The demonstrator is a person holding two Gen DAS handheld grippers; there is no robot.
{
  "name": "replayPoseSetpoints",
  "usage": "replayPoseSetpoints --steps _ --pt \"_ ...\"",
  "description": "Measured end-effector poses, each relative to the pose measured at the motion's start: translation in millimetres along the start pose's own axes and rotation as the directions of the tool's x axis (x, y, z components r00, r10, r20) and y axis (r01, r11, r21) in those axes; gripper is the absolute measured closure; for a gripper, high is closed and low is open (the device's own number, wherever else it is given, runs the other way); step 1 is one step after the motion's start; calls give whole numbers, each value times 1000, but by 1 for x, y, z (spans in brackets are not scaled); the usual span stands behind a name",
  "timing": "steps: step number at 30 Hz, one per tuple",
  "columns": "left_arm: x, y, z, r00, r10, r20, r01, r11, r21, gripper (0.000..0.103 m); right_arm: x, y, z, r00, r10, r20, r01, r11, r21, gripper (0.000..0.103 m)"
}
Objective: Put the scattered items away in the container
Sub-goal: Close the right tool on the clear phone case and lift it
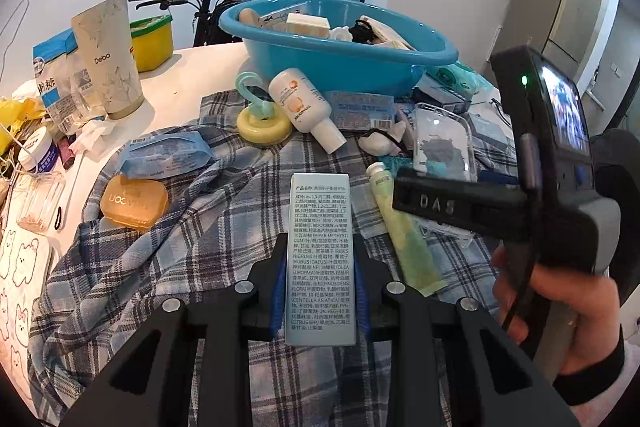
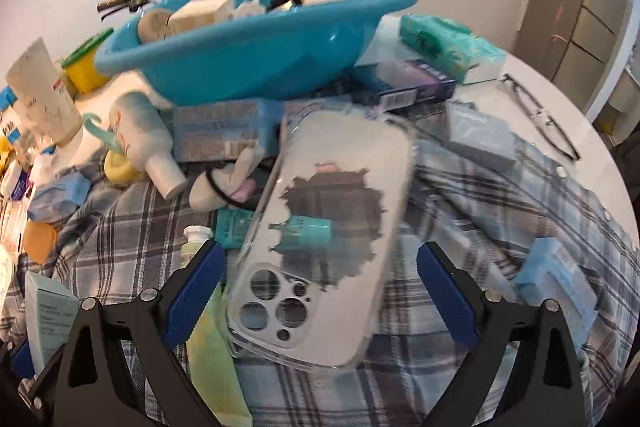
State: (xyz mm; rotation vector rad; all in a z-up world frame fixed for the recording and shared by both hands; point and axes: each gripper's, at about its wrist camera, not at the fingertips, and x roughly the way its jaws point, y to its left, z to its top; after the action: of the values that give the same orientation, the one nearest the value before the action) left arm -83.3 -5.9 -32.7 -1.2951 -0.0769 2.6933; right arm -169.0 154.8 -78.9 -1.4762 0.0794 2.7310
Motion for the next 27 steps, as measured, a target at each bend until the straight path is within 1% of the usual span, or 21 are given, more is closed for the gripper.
replayPoseSetpoints --steps 2,3,4,9,11,12,14,16,17,20,22,23,27 --pt "0 2 0 1000 -1 0 1 1000 -13 73 2 1 -4 1000 7 -1 -7 1000 -21 7" --pt "0 4 0 1000 -4 0 4 1000 -22 73 1 0 -6 1000 13 -3 -13 999 -32 15" --pt "0 5 -1 1000 -5 0 5 1000 -25 73 1 0 -8 1000 19 -7 -20 999 -41 19" --pt "1 1 -4 1000 -14 -11 14 1000 -24 73 -10 -5 -23 1000 25 -2 -25 993 -117 21" --pt "-2 -2 -4 1000 -21 -6 21 1000 -17 73 -20 -9 -31 997 74 -17 -76 987 -145 21" --pt "-5 -4 -5 1000 -21 0 21 1000 -11 73 -24 -10 -36 994 107 -35 -111 978 -175 21" --pt "-7 -7 -5 1000 -23 7 23 1000 -6 73 -31 -7 -48 988 134 -79 -150 953 -264 21" --pt "-8 -10 -6 999 -32 8 32 999 -4 73 -37 -6 -61 988 117 -100 -143 934 -326 21" --pt "-8 -11 -6 999 -36 7 36 999 -2 73 -40 -6 -65 990 105 -99 -133 932 -338 21" --pt "-9 -17 -7 999 -45 5 45 999 10 73 -48 -15 -72 995 62 -72 -82 944 -320 20" --pt "-9 -20 -8 999 -51 1 50 999 21 73 -49 -21 -71 997 40 -58 -55 957 -286 15" --pt "-9 -21 -8 999 -52 1 52 998 25 73 -47 -24 -70 998 38 -53 -51 962 -269 11" --pt "-10 -19 -8 999 -47 9 47 999 19 73 -43 -20 -64 997 62 -39 -69 973 -218 11"
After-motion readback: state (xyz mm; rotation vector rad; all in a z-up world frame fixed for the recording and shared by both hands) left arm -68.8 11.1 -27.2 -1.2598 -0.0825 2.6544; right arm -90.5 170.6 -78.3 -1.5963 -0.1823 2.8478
